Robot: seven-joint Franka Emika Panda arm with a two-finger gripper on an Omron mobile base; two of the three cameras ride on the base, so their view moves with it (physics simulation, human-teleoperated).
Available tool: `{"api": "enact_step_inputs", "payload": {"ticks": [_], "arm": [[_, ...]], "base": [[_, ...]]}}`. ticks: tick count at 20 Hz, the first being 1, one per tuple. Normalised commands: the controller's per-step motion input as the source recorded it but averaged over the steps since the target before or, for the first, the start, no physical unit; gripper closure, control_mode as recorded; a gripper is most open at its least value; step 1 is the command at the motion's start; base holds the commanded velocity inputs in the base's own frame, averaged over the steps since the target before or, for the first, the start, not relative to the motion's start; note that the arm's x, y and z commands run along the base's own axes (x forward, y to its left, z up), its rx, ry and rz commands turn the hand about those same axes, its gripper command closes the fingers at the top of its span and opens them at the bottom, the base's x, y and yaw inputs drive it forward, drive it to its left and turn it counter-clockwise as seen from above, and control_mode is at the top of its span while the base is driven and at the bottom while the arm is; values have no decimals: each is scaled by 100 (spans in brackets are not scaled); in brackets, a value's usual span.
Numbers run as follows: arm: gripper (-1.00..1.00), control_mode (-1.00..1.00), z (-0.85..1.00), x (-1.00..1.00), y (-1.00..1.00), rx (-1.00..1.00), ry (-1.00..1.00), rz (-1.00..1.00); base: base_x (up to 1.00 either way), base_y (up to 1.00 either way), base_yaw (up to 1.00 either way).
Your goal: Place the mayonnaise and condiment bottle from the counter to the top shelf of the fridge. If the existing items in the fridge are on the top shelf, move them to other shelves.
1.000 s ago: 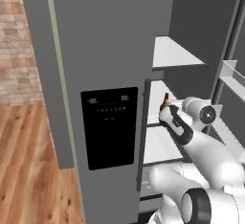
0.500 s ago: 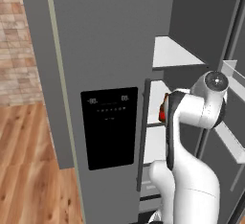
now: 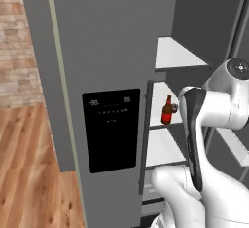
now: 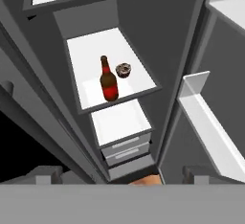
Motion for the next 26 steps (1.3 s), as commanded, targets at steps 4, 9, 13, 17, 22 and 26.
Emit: {"api": "enact_step_inputs", "payload": {"ticks": [4,9,13,17,22,26], "arm": [[-100,-100,0,-3,3,0,-6,1],[-100,100,0,-16,17,0,0,7],[-100,100,0,0,0,0,0,0],[-100,100,0,0,0,0,0,0],[-100,100,0,0,0,0,0,0],[-100,100,0,0,0,0,0,0]], "base": [[0,0,0],[-8,13,6],[-18,72,68],[-11,46,97],[-7,21,100],[-2,1,100]]}}
